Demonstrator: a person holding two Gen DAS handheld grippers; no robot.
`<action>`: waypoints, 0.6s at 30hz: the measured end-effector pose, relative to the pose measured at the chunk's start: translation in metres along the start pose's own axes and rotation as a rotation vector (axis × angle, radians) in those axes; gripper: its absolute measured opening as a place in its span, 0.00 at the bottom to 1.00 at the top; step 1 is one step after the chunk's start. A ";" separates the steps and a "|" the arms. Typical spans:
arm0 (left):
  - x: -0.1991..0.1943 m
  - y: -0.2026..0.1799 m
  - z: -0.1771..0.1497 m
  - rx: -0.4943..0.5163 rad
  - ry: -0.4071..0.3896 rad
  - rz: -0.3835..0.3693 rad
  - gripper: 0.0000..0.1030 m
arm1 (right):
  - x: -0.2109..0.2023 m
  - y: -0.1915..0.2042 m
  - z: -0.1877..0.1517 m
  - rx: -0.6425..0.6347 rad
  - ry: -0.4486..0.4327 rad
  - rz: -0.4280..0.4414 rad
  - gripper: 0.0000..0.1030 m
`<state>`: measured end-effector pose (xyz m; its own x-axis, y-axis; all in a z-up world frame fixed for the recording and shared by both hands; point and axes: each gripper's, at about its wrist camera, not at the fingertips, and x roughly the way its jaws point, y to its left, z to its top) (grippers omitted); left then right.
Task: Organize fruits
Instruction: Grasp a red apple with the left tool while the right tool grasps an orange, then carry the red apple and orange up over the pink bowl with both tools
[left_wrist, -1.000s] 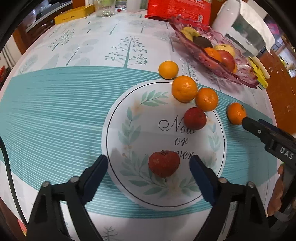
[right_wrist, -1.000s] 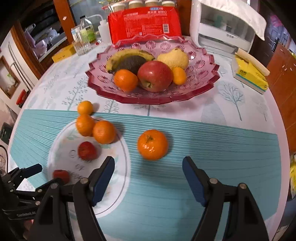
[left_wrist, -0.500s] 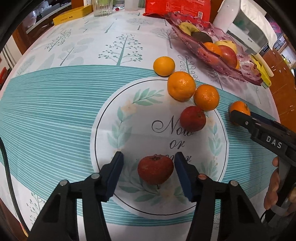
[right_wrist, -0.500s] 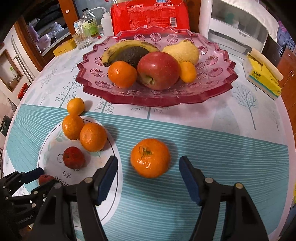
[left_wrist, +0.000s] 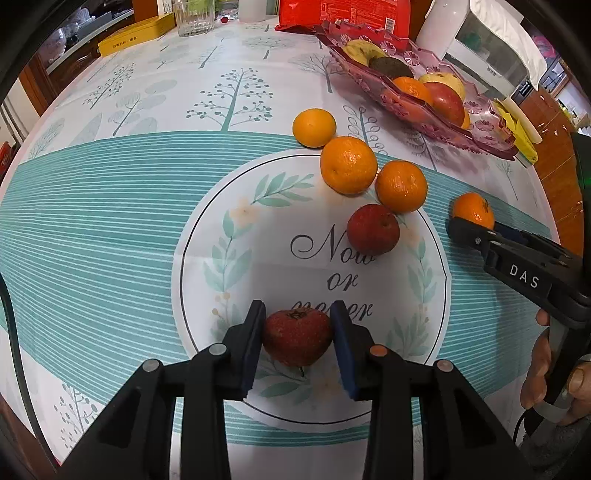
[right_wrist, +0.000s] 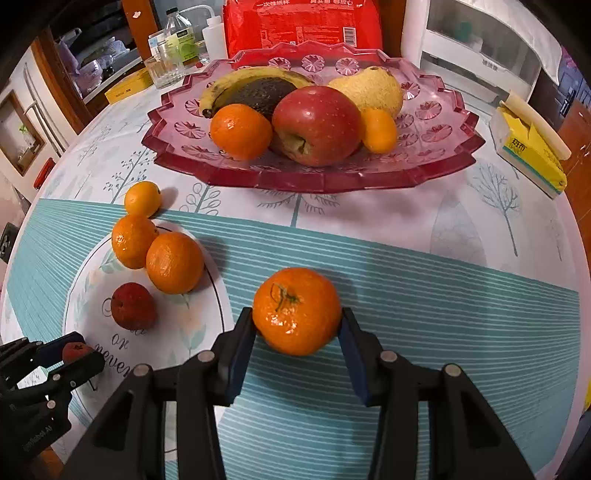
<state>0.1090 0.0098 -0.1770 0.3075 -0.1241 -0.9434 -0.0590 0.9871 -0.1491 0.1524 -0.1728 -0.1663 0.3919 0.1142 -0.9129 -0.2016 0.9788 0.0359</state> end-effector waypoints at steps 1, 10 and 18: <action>-0.001 0.000 -0.001 0.000 -0.003 0.001 0.33 | 0.000 -0.001 -0.001 0.004 0.004 0.008 0.44; -0.034 -0.004 0.008 0.019 -0.061 -0.003 0.33 | -0.031 0.007 -0.010 0.004 -0.023 0.058 0.43; -0.084 -0.016 0.027 0.081 -0.145 -0.034 0.33 | -0.086 0.008 -0.007 0.018 -0.110 0.062 0.43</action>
<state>0.1099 0.0073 -0.0875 0.4420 -0.1478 -0.8848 0.0293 0.9882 -0.1505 0.1112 -0.1757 -0.0903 0.4753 0.1918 -0.8586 -0.2130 0.9720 0.0993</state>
